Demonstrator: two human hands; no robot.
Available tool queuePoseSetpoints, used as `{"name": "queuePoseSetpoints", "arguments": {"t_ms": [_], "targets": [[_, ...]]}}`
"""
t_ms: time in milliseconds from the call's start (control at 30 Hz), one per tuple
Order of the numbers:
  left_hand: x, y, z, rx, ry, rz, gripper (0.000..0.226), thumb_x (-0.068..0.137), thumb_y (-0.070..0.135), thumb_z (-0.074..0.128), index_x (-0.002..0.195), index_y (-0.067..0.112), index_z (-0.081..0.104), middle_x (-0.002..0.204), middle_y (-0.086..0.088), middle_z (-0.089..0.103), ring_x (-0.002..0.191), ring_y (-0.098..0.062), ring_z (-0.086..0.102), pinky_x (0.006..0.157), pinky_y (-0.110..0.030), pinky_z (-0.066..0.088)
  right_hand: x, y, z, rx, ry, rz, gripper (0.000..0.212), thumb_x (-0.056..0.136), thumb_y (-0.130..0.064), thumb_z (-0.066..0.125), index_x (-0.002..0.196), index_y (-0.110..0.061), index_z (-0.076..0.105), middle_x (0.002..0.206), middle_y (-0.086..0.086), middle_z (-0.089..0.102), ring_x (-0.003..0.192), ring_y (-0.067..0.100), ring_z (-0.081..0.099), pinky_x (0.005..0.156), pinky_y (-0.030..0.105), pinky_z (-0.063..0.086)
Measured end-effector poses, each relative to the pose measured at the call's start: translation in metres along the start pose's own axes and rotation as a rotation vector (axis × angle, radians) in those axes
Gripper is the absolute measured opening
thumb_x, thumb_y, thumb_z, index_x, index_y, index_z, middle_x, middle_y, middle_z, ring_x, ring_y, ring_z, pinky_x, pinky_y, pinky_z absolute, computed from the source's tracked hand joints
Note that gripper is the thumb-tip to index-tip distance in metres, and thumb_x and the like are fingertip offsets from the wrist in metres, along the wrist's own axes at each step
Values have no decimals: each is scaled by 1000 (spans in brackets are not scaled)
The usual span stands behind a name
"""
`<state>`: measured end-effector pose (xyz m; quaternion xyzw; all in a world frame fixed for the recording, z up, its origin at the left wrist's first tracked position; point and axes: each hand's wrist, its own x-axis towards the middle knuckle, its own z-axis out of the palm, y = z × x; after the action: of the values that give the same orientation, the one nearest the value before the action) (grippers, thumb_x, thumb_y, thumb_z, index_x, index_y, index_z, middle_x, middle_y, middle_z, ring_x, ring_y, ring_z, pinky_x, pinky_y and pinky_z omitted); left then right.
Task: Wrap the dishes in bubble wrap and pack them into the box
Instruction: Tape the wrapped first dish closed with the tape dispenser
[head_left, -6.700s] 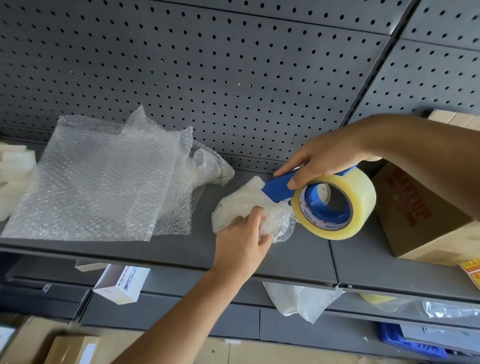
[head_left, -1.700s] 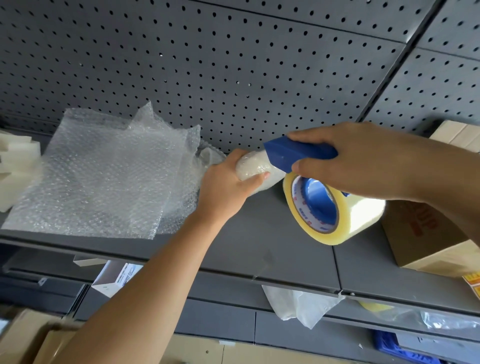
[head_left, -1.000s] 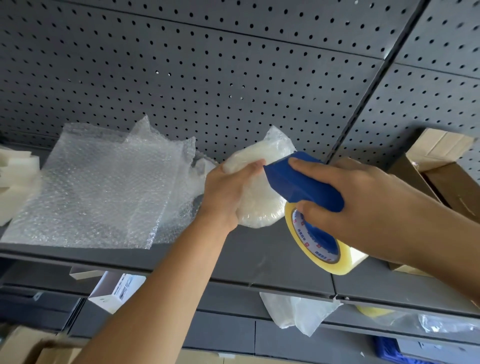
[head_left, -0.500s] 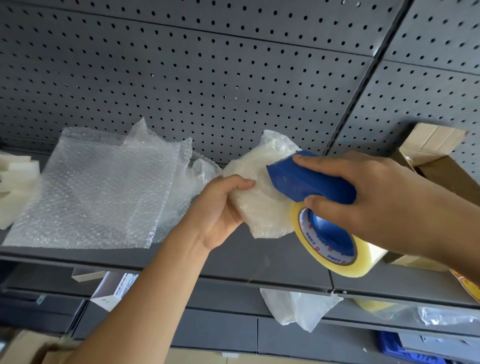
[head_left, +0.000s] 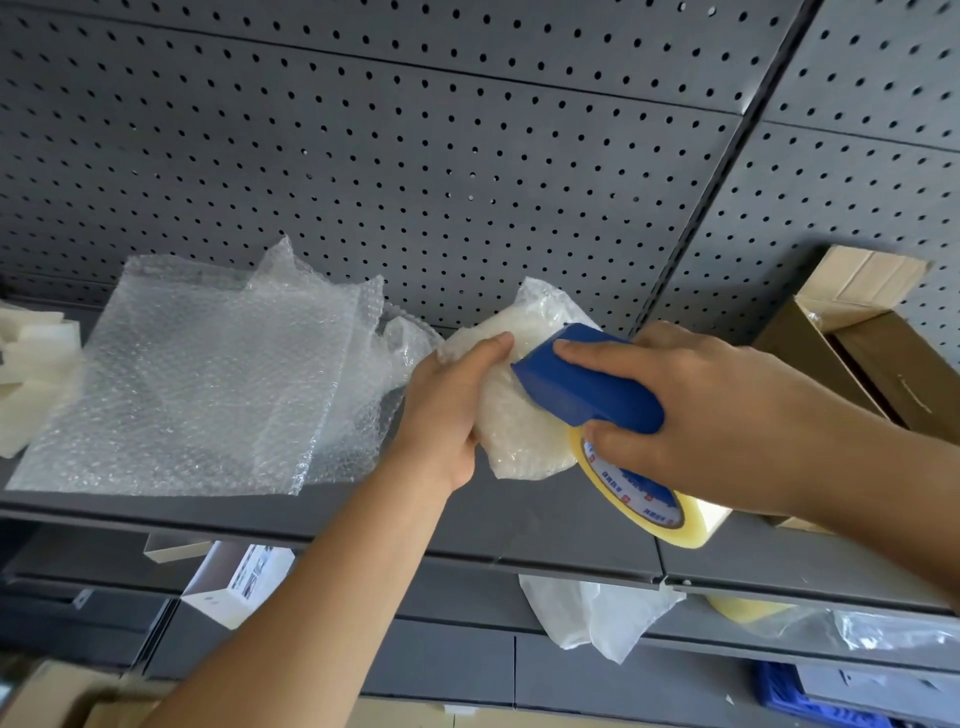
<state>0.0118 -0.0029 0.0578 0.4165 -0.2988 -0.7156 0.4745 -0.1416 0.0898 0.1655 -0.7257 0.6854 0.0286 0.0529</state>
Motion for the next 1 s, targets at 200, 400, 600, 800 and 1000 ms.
{"name": "queuePoseSetpoints", "arguments": {"t_ms": [200, 400, 600, 800, 1000], "targets": [[3, -5, 1, 38, 32, 3, 30, 90, 28, 76, 115, 12, 71, 102, -7, 79, 91, -21, 77, 70, -32, 62, 6, 1, 8, 10, -11, 15, 63, 85, -62, 40, 145, -63, 21, 114, -13, 48, 95, 18, 60, 86, 32, 49], [13, -18, -3, 94, 82, 93, 32, 85, 21, 82, 112, 11, 69, 107, -11, 77, 94, -26, 76, 76, -37, 63, 13, 1, 2, 106, -114, 21, 54, 85, -56, 46, 138, -61, 37, 104, -13, 55, 91, 11, 59, 87, 34, 52], [21, -26, -4, 368, 135, 359, 28, 84, 27, 83, 101, 20, 63, 91, 6, 68, 80, -6, 63, 77, -24, 50, 30, -2, -26, 152, -291, 24, 44, 76, -65, 47, 117, -58, 58, 71, -14, 71, 53, -4, 61, 63, 27, 54], [22, -23, -2, 560, 122, 546, 25, 87, 28, 80, 99, 21, 59, 84, 17, 58, 74, 13, 54, 68, -7, 39, 57, -6, -38, 25, -335, -1, 40, 79, -55, 54, 111, -35, 70, 69, -3, 68, 52, 9, 51, 60, 26, 46], [25, -18, -2, 688, 127, 624, 27, 86, 30, 79, 101, 22, 59, 83, 15, 61, 75, 8, 54, 66, -9, 41, 80, -18, -50, -42, -521, 94, 44, 92, -39, 59, 128, -16, 68, 64, 5, 58, 58, 21, 50, 63, 26, 41]]}}
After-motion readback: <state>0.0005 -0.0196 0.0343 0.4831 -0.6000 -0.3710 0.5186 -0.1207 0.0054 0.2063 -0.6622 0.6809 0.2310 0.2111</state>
